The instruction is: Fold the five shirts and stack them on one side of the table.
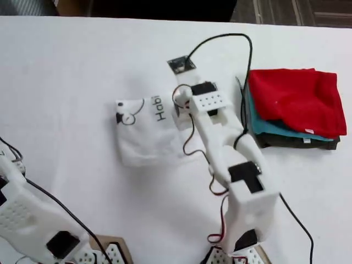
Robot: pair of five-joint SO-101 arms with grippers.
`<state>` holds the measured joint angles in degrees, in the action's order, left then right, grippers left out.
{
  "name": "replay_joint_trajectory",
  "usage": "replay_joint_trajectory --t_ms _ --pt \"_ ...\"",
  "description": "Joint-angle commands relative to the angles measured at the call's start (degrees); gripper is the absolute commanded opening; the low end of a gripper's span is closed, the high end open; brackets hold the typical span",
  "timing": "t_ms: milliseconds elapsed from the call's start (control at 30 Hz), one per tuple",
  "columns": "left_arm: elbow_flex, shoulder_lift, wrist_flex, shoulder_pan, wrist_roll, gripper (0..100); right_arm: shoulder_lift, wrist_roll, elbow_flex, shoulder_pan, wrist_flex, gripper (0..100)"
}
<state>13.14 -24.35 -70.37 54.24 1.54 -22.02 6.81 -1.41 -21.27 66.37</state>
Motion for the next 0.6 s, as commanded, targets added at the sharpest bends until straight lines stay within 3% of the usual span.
replay_joint_trajectory --t_ms 0,333,567 --pt "1.3 -0.9 1.8 -2.2 -0.4 3 -3.1 -0.5 -7.2 -0.3 -0.5 30.9" --pt "1.3 -0.9 1.8 -2.2 -0.4 3 -16.8 -9.1 -20.0 -0.9 10.8 30.9" --pt "1.5 -0.7 2.4 -2.2 -0.4 3 -24.0 -7.6 -29.5 -1.4 23.6 28.6"
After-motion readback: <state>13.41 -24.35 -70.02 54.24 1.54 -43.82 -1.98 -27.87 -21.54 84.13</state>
